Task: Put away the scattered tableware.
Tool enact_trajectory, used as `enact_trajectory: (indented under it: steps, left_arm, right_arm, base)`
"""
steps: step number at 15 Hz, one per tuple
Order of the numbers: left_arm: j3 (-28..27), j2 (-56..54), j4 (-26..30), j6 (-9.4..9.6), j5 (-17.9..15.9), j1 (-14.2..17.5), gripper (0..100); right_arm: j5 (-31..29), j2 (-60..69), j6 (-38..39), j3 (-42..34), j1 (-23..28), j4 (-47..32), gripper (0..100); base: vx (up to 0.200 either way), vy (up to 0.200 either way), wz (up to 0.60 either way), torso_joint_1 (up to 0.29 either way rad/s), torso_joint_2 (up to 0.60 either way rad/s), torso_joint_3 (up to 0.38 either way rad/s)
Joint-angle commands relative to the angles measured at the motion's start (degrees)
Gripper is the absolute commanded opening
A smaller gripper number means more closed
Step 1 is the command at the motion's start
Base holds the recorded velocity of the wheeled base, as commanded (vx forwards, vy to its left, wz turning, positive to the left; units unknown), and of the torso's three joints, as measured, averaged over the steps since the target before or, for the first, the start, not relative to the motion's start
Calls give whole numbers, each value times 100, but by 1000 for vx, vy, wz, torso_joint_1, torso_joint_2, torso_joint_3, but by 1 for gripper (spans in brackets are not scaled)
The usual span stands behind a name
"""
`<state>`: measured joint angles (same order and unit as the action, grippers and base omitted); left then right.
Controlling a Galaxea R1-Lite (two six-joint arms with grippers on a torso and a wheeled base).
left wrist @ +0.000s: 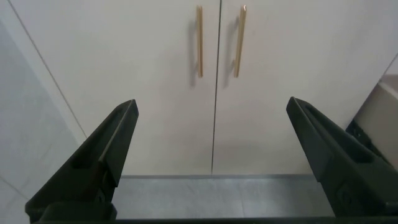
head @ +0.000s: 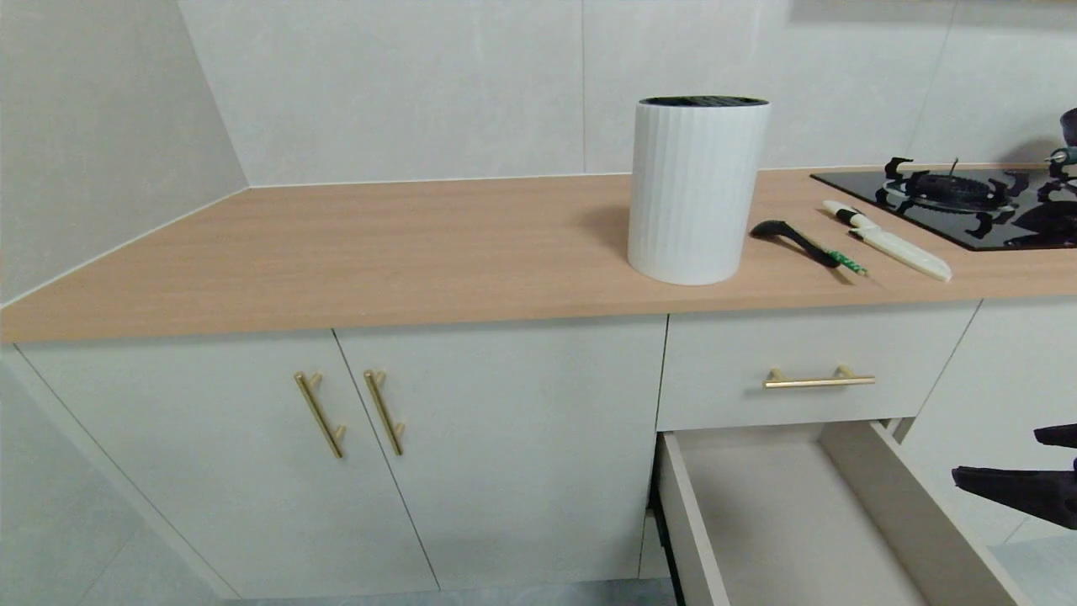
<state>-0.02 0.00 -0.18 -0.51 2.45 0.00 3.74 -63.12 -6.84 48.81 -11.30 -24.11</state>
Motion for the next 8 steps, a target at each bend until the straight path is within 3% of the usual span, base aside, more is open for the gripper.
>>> enact_trajectory:
  steps: [1, 6, 8]
  left_arm:
    - [2, 0, 1, -2, 1, 0, 100]
    - [2, 0, 1, -2, 1, 0, 100]
    - [2, 0, 1, -2, 1, 0, 100]
  right_arm:
    - [4, -33, -2, 14, -4, 12, 100]
    - [-5, -438, -19, 32, 5, 504, 100]
    - [-5, -921, -28, 146, 172, 1401, 100]
  base:
    - [0, 0, 0, 139, -456, -330]
    - [0, 0, 0, 149, -464, -322]
    - [0, 0, 0, 173, -471, -317]
